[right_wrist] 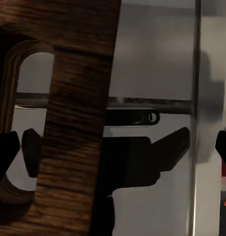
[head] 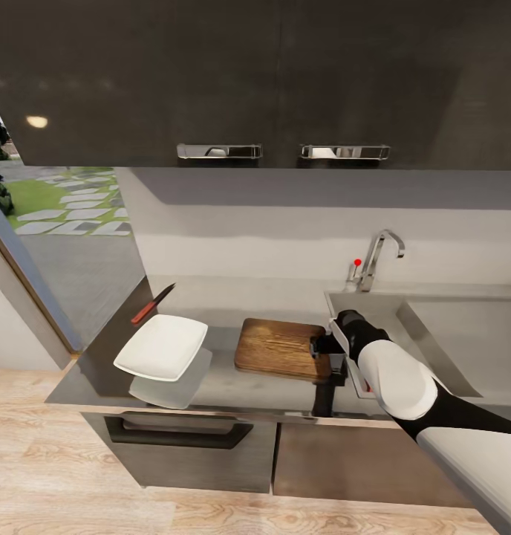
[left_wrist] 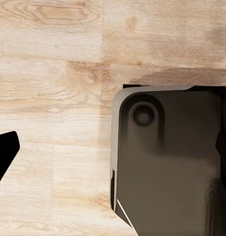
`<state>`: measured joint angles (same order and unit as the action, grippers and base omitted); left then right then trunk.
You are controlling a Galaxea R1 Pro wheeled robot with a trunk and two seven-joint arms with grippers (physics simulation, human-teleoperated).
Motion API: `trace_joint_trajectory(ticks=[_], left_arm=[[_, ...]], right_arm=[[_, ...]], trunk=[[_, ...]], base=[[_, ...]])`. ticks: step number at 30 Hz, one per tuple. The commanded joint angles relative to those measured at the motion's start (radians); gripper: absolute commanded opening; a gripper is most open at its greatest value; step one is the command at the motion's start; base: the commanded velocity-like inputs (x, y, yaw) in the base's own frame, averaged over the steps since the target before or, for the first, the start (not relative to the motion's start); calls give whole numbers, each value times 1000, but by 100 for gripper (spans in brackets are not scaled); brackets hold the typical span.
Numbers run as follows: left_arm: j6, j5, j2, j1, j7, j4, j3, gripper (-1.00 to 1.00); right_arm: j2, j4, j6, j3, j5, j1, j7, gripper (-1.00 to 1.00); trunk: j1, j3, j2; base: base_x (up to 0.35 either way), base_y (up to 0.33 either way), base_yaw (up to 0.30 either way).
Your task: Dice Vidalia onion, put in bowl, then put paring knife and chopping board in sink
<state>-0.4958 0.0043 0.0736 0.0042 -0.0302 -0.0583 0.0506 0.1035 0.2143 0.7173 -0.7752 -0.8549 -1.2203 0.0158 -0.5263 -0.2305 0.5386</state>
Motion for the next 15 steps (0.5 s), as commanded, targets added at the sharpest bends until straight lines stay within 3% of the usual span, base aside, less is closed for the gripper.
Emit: trace_joint_trajectory(ticks=[1,10,15], left_arm=[[-1,0,0,0,-3,-2,5,100],[-1,0,0,0,-3,-2,4,100],[-1,0,0,0,-4,-2,3,100]], right_arm=[[2,2,4,-5,-6,-1,2,100],[16,34,7,7,-6,-13,4,100],[32,145,94,8,-5,-21,6,100]], trunk=[[0,-1,1],[0,-1,1],[0,-1,1]], base=[[0,0,0],[0,0,0],[0,0,0]])
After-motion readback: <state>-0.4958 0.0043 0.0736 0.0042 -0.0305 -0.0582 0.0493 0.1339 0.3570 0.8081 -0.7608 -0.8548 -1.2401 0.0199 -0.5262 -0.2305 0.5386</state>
